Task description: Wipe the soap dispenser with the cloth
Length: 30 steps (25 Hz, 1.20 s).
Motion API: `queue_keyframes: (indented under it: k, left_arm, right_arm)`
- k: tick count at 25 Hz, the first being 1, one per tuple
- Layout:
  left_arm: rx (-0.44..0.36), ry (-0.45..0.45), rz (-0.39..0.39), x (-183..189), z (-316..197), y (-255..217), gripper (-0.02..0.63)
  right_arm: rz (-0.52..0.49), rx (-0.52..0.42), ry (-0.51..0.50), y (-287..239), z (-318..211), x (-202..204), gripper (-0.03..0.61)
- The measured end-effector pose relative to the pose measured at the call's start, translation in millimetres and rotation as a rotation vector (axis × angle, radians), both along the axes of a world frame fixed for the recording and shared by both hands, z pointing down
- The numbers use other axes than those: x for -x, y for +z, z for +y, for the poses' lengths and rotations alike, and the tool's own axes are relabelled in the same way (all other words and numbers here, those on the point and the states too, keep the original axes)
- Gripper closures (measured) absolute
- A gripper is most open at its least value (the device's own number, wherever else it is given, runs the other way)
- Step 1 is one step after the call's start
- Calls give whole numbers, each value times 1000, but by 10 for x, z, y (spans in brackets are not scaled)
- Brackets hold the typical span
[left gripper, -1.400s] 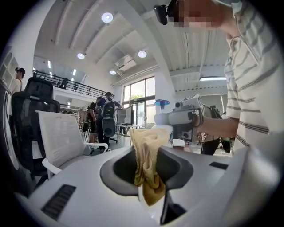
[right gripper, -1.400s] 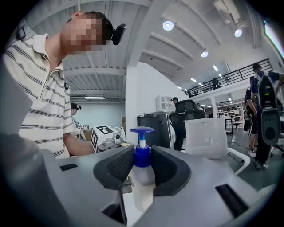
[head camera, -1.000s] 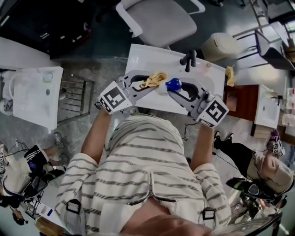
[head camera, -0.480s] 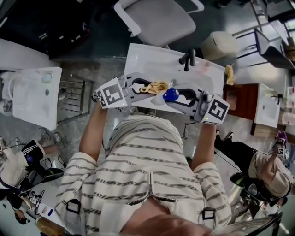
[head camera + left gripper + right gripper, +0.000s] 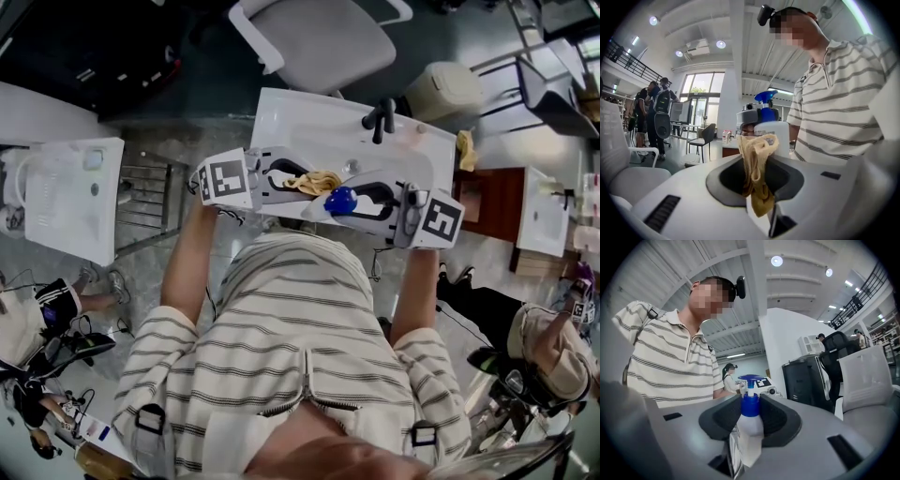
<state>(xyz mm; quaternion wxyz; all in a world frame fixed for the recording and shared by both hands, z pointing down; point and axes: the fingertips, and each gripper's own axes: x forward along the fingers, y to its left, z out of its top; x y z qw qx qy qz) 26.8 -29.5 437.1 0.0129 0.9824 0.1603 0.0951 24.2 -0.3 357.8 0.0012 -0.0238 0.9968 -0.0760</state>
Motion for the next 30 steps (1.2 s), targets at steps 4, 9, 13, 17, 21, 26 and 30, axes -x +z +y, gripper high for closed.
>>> queue_keyframes:
  k: [4,9,13,17,21,26,30]
  left_arm:
    - [31,59,-10,-13,51,40,524]
    - [40,75,-42,11,67,144,523]
    - [38,55,-82,38,38,246,523]
    - [49,26,-91,61,-1,316,523]
    - [56,-2,-92,129,-31,294,523]
    - [58,-50,-66,185,-60,256,523]
    - [74,-120,-42,217,-131,233,523]
  right_arm:
    - [-4,5,-30,-22,49,33,456]
    - [-22,6,-20,-45,50,47,456]
    - [-26,0,0,-66,8,-4,456]
    - [-27,-3,19,-55,-44,-54,456]
    - [-6,-4,42,-10,-94,-80,456]
    - [3,-4,79,53,-129,-93,456]
    - [33,-9,108,129,-196,-128,456]
